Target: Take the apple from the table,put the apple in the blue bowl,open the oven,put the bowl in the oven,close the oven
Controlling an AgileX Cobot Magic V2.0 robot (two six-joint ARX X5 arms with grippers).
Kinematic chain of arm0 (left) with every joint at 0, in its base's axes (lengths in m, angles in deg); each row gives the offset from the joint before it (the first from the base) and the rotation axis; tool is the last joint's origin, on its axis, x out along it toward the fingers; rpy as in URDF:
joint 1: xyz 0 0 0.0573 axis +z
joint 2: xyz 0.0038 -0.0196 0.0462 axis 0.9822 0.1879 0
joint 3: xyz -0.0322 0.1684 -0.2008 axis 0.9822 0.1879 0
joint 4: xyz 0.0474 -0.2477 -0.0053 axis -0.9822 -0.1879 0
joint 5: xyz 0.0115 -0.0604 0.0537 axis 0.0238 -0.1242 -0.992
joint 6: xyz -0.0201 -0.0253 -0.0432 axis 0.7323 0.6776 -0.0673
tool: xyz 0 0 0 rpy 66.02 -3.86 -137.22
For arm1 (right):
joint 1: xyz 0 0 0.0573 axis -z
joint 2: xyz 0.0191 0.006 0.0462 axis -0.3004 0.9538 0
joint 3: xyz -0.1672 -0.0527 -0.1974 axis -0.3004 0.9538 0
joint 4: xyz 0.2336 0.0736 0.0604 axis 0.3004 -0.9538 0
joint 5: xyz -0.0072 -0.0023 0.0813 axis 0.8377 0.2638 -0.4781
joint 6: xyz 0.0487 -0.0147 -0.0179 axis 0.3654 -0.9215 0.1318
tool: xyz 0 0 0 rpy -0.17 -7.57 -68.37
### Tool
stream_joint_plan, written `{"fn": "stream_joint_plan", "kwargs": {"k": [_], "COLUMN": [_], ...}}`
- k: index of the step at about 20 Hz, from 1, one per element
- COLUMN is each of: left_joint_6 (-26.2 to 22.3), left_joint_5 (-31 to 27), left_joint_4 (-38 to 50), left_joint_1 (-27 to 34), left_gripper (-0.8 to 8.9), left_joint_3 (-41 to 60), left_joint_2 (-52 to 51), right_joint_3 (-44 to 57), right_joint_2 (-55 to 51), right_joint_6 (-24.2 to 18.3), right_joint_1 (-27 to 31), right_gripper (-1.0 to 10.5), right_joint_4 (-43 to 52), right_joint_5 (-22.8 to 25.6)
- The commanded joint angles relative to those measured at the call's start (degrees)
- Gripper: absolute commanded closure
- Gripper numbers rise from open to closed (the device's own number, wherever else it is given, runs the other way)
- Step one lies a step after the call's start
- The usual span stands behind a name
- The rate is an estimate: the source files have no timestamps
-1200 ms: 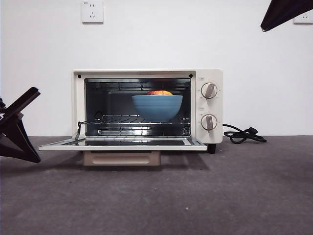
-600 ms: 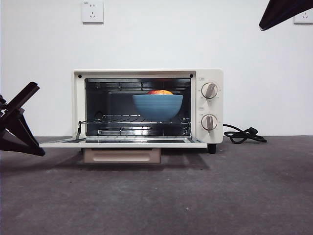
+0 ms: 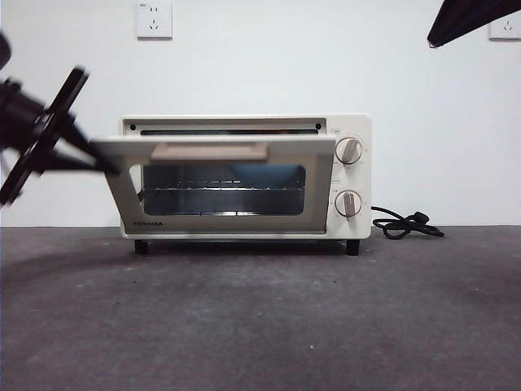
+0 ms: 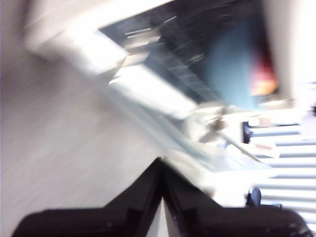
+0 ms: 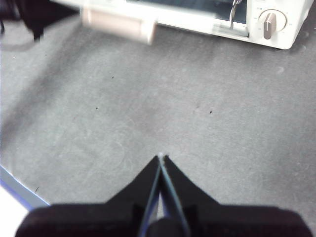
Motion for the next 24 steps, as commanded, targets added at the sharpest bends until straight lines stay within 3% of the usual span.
{"fn": "stream_joint_plan", "kwargs": {"k": [1,7,11,15,17,22,24], "left_joint_6": [0.46,-1.57,-11.08,-25.24,-29.57,-31.56,-31.15], "left_joint_5": [-0.90,-0.20,-2.60,-17.94,-25.88,-41.35,-42.88], "left_joint_4": [-1.64,-6.40,-10.25,-23.12,-27.69,-33.92,-36.79], "left_joint_1": [-0.72,-2.40,-5.40,-12.90,-18.27,-31.74,-35.89], "left_gripper": [8.21,8.21,8.21,8.21,8.19,8.18,8.18], "left_joint_3": [-4.70,-13.90,-14.05,-14.05,-14.05,-14.05,-14.05], "left_joint_2": [0.13,0.11,-2.19,-8.94,-12.94,-23.45,-27.17], "right_joint_3": [0.39,0.39,0.37,0.37,0.37,0.37,0.37], "right_joint_2": [-0.04,-0.04,-0.04,0.02,0.02,0.02,0.02], "right_joint_6": [0.48,1.51,3.96,4.94,4.94,4.90,4.90], "right_joint_1": [0.00,0.00,0.00,0.00,0.00,0.00,0.00], "right_gripper": [9.5,9.5,9.5,9.5,9.5,9.5,9.5], "right_joint_4": [0.37,0.35,0.02,-1.53,-1.46,-1.40,-1.40], "right_joint_5": [-0.20,-0.24,-0.15,0.39,2.29,7.93,11.19]}}
